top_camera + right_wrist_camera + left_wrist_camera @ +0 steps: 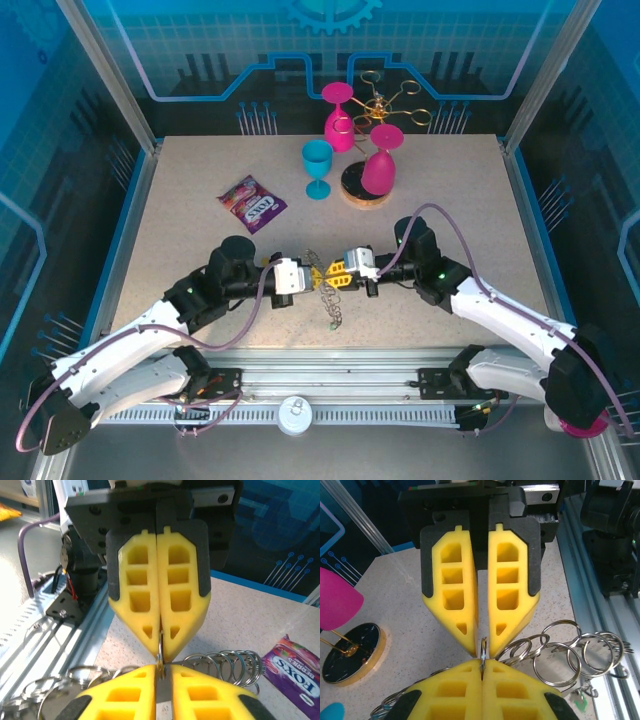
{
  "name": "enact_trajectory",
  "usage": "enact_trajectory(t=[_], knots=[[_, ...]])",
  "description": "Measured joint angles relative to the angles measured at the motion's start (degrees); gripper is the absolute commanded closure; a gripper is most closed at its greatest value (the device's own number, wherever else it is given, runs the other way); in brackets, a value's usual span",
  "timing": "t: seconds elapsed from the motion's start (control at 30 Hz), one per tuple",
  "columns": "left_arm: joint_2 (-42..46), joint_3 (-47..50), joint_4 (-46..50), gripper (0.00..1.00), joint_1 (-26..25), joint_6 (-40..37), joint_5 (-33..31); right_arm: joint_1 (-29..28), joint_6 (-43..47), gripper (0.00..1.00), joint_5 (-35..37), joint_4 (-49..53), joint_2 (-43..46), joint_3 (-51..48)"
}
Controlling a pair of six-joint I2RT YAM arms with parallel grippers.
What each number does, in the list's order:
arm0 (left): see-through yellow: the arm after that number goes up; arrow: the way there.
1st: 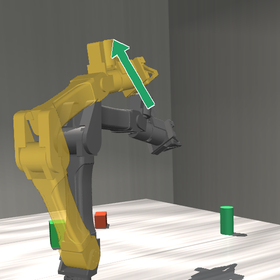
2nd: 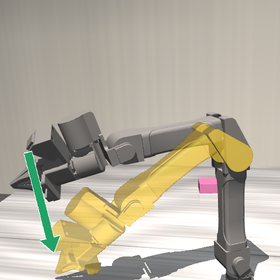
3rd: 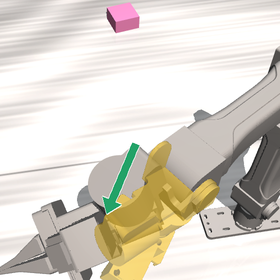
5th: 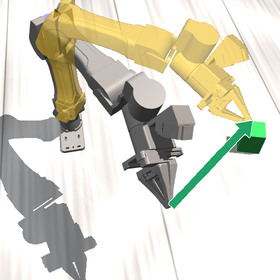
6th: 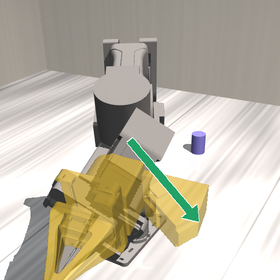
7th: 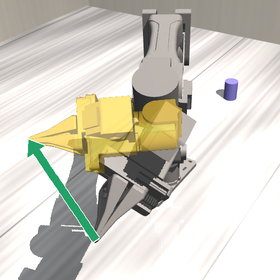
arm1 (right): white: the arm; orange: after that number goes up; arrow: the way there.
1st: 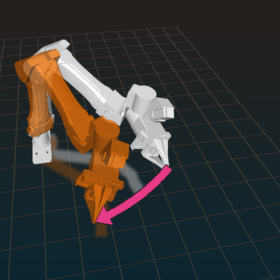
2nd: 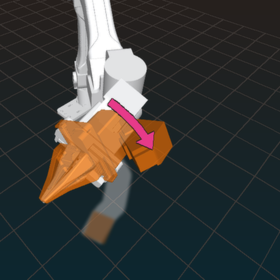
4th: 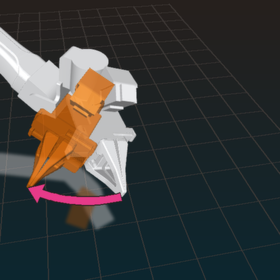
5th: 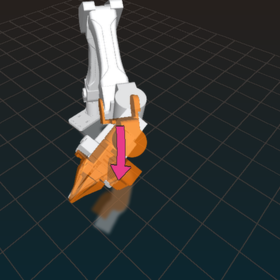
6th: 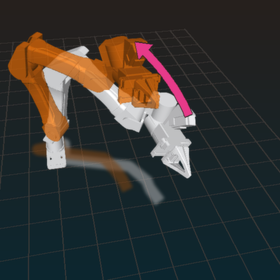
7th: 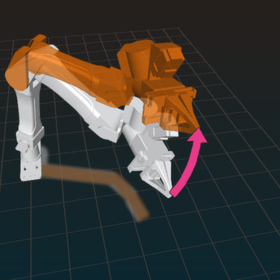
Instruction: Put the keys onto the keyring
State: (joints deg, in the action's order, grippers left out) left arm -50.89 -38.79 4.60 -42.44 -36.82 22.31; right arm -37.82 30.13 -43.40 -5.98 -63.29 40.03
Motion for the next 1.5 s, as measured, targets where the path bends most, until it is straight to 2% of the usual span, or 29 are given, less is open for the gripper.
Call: enact_trajectory(t=[0.23,0.67,0.9,1.5], knots=[[-0.04,-0.07,2.49,1.00,-0.09,-2.60,0.00,-0.15,3.23,0.79,2.54,3.61,0.11,0.55],[-1.07,-0.50,3.69,1.00,-0.13,-3.02,0.00,-1.18,5.40,0.78,4.11,5.25,0.02,2.05],[-1.18,-0.85,3.69,1.00,-0.17,-3.87,-1.51,-1.66,8.17,0.78,9.60,6.71,0.85,2.03],[-1.84,-1.05,4.15,1.00,-0.50,-3.87,-1.95,-3.13,8.04,0.86,6.10,5.40,-1.77,2.05]])
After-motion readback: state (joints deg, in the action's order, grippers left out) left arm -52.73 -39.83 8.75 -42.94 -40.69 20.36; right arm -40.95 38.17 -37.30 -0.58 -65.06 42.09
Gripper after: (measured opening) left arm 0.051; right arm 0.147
